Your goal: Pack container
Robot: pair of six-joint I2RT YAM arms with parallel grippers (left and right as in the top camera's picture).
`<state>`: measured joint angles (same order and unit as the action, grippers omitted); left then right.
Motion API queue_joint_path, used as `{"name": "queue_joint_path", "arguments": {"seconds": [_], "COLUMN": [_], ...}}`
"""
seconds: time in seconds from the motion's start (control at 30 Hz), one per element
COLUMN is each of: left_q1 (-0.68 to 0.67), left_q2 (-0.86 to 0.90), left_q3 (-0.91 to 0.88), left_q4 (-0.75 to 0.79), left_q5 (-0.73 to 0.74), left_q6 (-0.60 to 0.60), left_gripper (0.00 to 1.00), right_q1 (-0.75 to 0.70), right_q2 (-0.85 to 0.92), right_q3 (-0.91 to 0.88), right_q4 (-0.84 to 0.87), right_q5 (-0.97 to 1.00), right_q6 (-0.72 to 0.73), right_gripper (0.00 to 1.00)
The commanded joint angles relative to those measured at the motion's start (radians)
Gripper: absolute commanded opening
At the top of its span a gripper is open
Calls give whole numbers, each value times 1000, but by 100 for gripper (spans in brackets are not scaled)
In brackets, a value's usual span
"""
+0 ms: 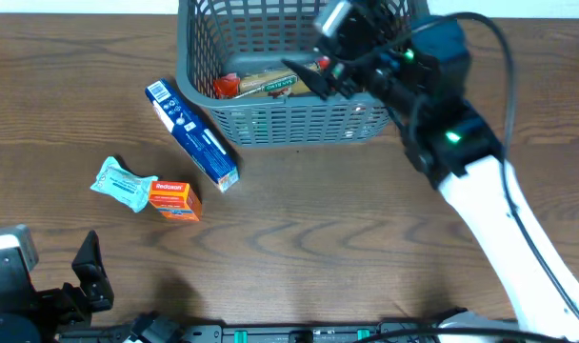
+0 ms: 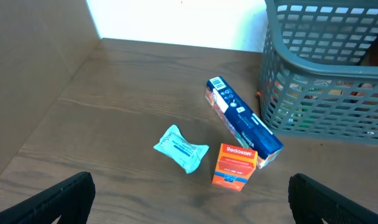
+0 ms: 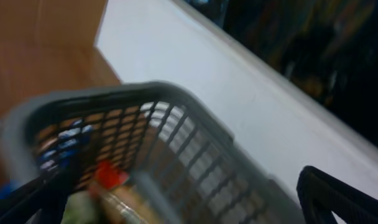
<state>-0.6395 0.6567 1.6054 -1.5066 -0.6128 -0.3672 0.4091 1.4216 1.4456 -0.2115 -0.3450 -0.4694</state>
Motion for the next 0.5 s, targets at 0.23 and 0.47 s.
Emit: {"name": "queue_joint_path", "arguments": {"seconds": [0.23, 0.47], "left_q1": [-1, -1], "left_q2": [6, 6], "left_q3": [7, 7], "left_q4": [0, 0], "left_q5": [-8, -8], "left_q6": [-9, -9], "left_gripper": [99, 99], "right_q1": [-11, -24], "right_q2": [-265, -298], "right_q3": [34, 231], "right_q4": [-474, -917], "right_q5": [184, 185], "right_q6": [393, 487], "right_gripper": [99, 99]}}
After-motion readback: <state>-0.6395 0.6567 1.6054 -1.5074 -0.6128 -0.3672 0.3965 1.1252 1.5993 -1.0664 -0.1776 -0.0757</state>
